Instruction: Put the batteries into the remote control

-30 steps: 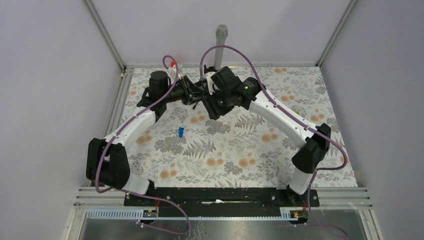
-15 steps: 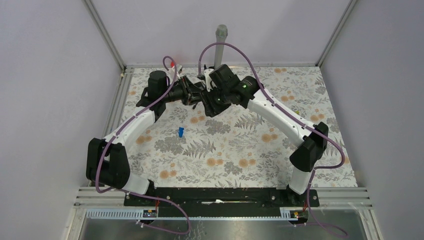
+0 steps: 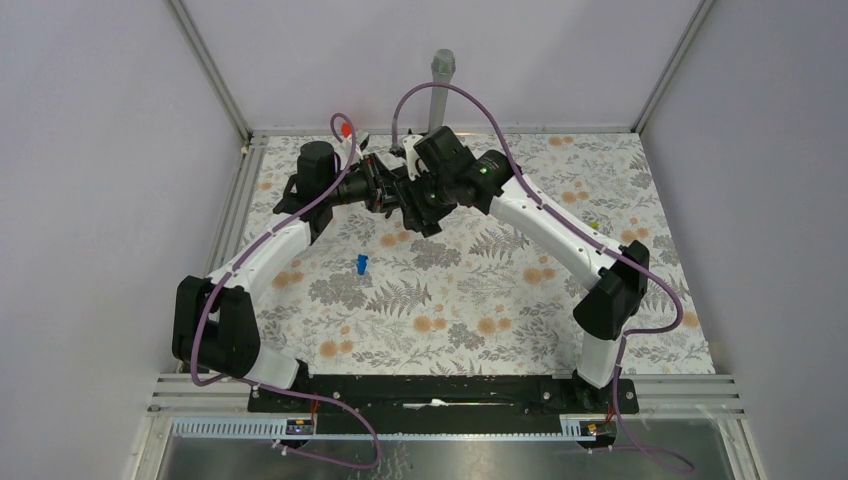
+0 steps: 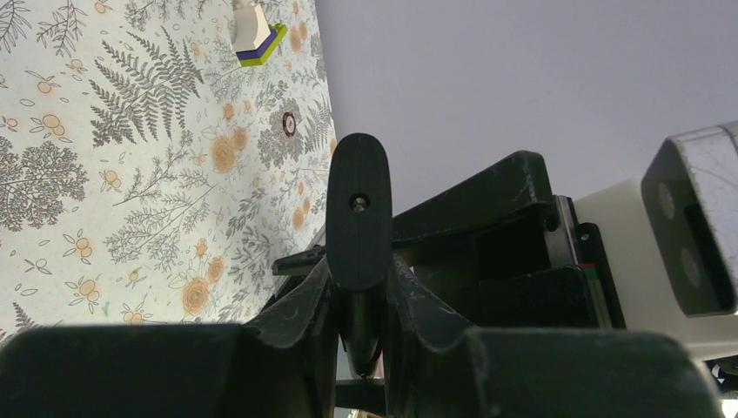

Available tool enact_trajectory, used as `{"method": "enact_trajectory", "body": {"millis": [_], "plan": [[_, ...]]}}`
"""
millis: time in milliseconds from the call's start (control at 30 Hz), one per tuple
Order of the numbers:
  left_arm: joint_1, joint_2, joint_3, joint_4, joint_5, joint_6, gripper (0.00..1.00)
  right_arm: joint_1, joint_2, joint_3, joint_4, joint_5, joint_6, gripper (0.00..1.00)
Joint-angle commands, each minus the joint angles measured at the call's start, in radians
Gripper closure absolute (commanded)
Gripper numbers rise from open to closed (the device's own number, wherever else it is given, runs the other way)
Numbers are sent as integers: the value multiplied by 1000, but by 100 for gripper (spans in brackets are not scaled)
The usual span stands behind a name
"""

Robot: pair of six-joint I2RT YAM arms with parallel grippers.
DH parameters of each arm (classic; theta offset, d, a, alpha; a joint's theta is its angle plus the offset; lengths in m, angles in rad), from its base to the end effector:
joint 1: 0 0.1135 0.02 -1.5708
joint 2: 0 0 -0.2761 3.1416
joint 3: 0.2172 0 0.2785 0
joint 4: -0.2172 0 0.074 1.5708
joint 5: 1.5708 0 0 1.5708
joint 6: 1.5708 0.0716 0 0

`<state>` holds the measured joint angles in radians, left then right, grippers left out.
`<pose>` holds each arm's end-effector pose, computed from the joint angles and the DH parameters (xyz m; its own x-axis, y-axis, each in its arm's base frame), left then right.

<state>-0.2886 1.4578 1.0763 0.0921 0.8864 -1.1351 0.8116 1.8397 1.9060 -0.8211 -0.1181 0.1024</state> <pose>0.3465 -0.1607 0.3083 -0.9239 -0.3235 -0.2040 0.1284 0.2402 -0.9622 0.3149 0.3441 0.3582 -0.5488 -0.4309 -0.7163 -0.7271 0.6688 0.1548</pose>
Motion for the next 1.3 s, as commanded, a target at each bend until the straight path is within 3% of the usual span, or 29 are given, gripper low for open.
{"method": "enact_trajectory", "body": {"millis": [0, 200, 567, 800, 1267], "plan": [[6, -1, 8, 43, 39, -5, 100, -2, 4, 52, 19, -12, 1, 37], [15, 6, 1, 41, 37, -3, 100, -2, -21, 31, 53, -55, -1, 18], [36, 13, -10, 88, 39, -44, 100, -16, -88, -38, 139, -178, 24, 3], [41, 15, -6, 115, 49, -69, 100, -44, -145, -136, 224, -163, 103, 0], [52, -9, -15, 188, 42, -129, 100, -210, -371, -524, 764, -401, 533, 0]]}}
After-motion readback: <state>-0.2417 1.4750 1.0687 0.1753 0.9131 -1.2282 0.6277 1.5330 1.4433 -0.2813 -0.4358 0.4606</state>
